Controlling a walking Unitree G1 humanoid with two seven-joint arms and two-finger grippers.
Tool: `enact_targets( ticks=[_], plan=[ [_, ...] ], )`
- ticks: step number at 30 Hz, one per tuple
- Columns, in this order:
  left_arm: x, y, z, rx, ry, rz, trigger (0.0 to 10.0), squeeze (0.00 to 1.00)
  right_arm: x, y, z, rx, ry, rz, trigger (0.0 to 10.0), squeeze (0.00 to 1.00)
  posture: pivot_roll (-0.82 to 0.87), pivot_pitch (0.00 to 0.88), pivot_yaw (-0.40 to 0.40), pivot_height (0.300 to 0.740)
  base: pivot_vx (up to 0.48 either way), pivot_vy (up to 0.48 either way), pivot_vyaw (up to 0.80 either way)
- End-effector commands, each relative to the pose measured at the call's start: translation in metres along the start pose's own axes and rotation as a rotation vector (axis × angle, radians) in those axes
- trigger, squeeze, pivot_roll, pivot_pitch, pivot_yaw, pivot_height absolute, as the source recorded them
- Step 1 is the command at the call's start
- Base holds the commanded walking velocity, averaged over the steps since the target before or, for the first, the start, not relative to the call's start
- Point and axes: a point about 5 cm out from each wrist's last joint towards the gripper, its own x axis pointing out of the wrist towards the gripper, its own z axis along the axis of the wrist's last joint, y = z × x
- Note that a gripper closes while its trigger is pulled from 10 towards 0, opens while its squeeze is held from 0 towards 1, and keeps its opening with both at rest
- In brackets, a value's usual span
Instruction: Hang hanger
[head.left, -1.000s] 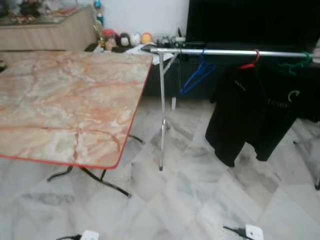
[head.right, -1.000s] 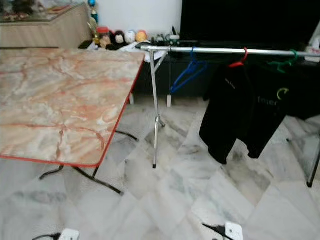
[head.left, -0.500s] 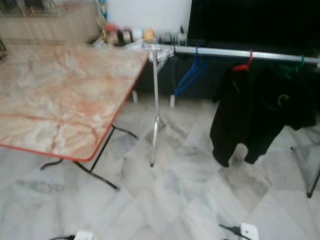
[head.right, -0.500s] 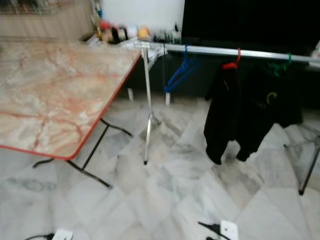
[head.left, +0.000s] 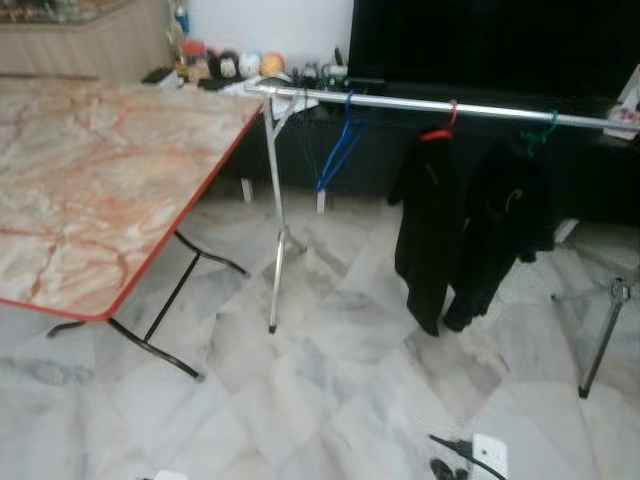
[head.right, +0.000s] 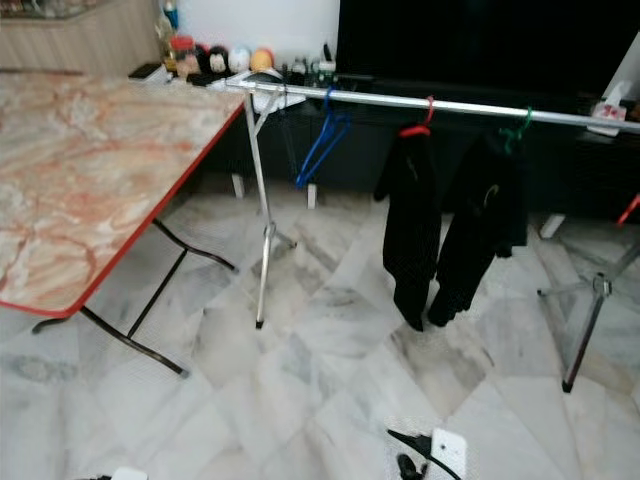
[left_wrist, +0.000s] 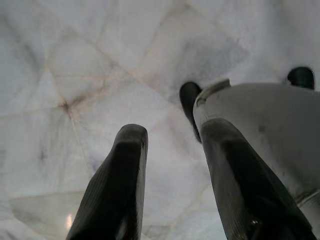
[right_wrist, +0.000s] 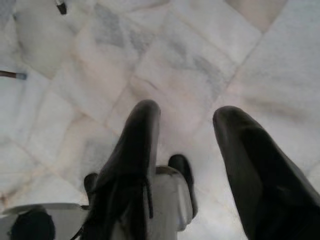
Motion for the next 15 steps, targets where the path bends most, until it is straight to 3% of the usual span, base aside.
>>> enact_targets(
  ticks=[1, 6, 9, 15],
  plan=[
    [-0.001, 0.0, -0.004, 0.025, 0.016, -0.004, 10.0, 0.0, 0.001, 0.002, 0.0, -0.001, 0.004, -0.01, 10.0, 1.0, -0.06, 0.0, 0.001, 0.74, 0.0, -0.274, 0.0],
    [0.0, -0.002, -0.004, 0.023, 0.014, -0.008, 10.0, 0.0, 0.002, 0.005, 0.0, -0.037, 0.037, -0.008, 10.0, 1.0, -0.06, 0.0, 0.001, 0.74, 0.0, -0.274, 0.0],
    [-0.001, -0.002, -0.006, 0.023, 0.016, -0.009, 10.0, 0.0, 0.001, 0.007, -0.014, -0.117, 0.146, -0.014, 10.0, 1.0, -0.06, 0.0, 0.002, 0.74, 0.0, -0.271, 0.0],
    [-0.002, -0.001, -0.011, 0.02, 0.023, -0.007, 10.0, 0.0, -0.002, 0.004, -0.02, -0.11, 0.154, -0.02, 10.0, 1.0, -0.06, 0.0, 0.001, 0.74, 0.0, -0.271, 0.0]
  ],
)
